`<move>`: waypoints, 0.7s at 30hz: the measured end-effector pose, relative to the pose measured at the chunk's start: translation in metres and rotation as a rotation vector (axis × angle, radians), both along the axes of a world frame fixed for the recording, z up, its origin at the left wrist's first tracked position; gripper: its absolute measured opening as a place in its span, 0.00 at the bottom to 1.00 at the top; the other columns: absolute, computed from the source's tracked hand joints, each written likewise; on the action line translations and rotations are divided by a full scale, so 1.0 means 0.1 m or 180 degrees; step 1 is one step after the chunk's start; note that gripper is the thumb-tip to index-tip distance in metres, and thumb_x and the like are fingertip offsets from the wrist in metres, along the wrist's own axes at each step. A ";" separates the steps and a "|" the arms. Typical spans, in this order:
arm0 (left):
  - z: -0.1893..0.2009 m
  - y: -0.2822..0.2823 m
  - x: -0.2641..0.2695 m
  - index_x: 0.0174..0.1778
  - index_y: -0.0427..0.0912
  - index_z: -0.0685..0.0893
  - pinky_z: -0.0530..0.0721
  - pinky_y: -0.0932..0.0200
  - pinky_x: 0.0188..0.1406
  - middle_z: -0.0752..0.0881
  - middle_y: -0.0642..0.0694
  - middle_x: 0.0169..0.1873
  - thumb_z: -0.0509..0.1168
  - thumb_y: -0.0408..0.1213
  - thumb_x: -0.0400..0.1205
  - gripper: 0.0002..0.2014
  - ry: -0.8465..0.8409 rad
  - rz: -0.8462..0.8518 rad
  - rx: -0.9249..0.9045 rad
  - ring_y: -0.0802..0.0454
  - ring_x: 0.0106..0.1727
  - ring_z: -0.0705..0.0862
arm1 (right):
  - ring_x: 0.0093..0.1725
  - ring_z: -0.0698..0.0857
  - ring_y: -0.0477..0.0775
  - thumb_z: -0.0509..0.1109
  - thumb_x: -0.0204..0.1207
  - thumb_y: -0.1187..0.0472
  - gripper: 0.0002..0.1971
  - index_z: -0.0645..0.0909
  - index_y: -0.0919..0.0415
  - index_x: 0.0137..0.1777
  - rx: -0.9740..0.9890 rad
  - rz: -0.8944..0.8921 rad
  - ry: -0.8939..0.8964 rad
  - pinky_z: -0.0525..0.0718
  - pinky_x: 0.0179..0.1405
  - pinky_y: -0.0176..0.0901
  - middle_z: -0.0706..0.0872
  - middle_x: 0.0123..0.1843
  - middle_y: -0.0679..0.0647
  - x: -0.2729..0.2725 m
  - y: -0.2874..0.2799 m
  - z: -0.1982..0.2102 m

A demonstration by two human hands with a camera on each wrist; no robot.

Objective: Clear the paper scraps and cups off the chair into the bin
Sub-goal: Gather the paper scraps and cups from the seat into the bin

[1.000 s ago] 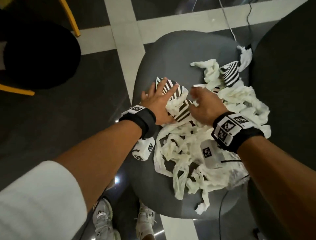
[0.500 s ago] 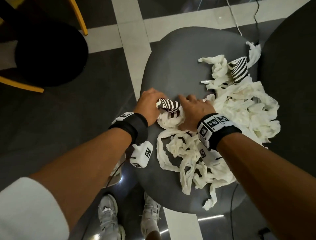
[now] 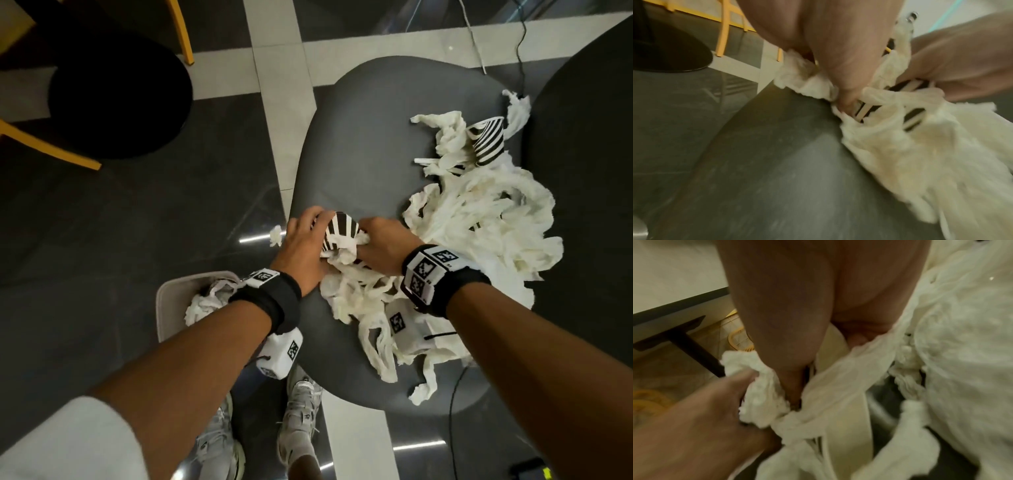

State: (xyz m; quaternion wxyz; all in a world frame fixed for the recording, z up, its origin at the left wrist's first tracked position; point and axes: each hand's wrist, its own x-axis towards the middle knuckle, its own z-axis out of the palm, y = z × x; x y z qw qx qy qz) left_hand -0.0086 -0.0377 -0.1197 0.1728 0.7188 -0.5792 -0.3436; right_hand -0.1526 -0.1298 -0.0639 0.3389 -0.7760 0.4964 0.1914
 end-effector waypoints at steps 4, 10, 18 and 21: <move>0.06 -0.07 0.12 0.67 0.43 0.84 0.82 0.51 0.67 0.80 0.45 0.63 0.67 0.20 0.74 0.26 0.0351 0.0417 -0.0285 0.45 0.62 0.83 | 0.50 0.87 0.60 0.70 0.78 0.52 0.13 0.83 0.57 0.57 -0.0075 -0.0083 -0.0528 0.76 0.46 0.41 0.90 0.53 0.56 0.04 0.17 0.01; 0.44 0.07 0.48 0.58 0.42 0.89 0.74 0.85 0.43 0.87 0.48 0.51 0.65 0.23 0.79 0.15 0.0788 0.1162 -0.0330 0.57 0.48 0.83 | 0.46 0.86 0.55 0.69 0.79 0.51 0.09 0.81 0.54 0.54 -0.0240 -0.0084 -0.0775 0.82 0.46 0.45 0.89 0.48 0.51 0.41 0.28 0.28; 0.82 0.53 1.21 0.54 0.51 0.88 0.88 0.35 0.60 0.93 0.44 0.49 0.76 0.33 0.70 0.17 0.2010 0.1615 0.0160 0.41 0.57 0.91 | 0.45 0.81 0.53 0.66 0.81 0.53 0.10 0.76 0.54 0.58 -0.0108 -0.0989 -0.1298 0.73 0.38 0.42 0.84 0.47 0.49 1.25 0.75 0.42; 0.80 0.78 1.42 0.64 0.52 0.86 0.87 0.38 0.64 0.92 0.42 0.57 0.78 0.31 0.69 0.27 0.2735 0.1624 0.0384 0.41 0.61 0.90 | 0.56 0.85 0.55 0.64 0.82 0.52 0.14 0.75 0.55 0.64 0.0531 -0.1485 -0.1577 0.82 0.55 0.49 0.86 0.57 0.53 1.55 1.03 0.30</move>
